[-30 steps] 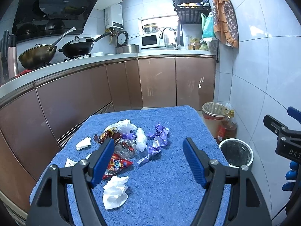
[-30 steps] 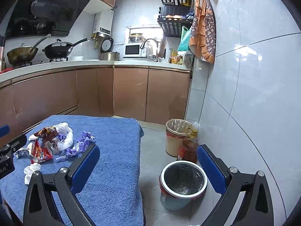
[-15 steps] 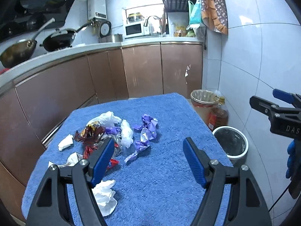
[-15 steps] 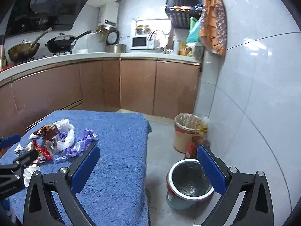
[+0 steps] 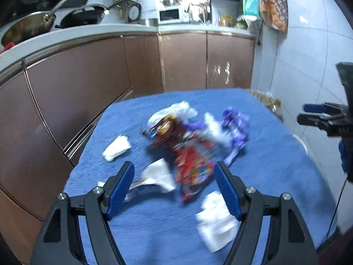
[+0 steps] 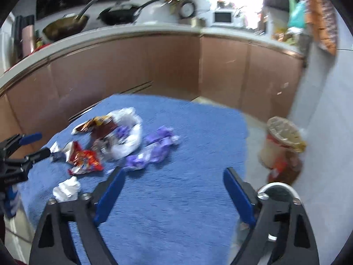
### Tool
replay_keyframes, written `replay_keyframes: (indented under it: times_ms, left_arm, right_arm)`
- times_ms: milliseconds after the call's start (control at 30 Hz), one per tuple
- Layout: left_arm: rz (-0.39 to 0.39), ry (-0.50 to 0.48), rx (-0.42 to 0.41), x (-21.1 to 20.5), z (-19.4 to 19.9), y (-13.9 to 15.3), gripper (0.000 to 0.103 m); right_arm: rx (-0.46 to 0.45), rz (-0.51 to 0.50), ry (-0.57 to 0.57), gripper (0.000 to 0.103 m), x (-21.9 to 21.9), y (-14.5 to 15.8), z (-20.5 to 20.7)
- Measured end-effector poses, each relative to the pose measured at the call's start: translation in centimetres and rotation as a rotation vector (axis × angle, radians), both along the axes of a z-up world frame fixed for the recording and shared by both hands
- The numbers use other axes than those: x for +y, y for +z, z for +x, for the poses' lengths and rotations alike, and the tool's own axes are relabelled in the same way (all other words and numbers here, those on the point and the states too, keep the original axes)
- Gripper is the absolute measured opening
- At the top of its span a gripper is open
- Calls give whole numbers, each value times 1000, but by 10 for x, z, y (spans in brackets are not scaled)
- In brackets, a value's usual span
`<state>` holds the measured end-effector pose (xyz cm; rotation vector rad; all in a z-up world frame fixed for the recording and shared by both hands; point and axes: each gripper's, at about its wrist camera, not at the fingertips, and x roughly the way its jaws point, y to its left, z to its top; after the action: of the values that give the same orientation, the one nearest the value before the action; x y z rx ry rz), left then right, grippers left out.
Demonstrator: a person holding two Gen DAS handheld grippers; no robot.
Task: Collect trash
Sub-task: 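Grasp the white milk carton with the left tool while the right tool grasps purple wrapper and plastic bag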
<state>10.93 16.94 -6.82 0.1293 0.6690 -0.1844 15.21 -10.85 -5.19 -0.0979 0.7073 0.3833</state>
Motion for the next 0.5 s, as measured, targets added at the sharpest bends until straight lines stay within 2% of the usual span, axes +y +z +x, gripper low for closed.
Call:
replay_keyframes:
  times_ms: [67, 100, 267, 400, 500]
  left_arm:
    - [26, -40, 30, 12, 7, -5, 73]
    - [42, -63, 48, 18, 11, -8, 73]
    - [118, -169, 136, 29, 42, -28, 73]
    - [191, -241, 179, 20, 62, -45, 73]
    - [201, -276, 212, 18, 68, -56, 72]
  right_arm:
    - [60, 24, 64, 64, 14, -11, 13]
    - [75, 29, 81, 62, 21, -16, 18]
    - [205, 82, 152, 61, 49, -42, 46]
    - [264, 100, 164, 61, 61, -52, 59]
    - [307, 115, 159, 61, 64, -62, 71]
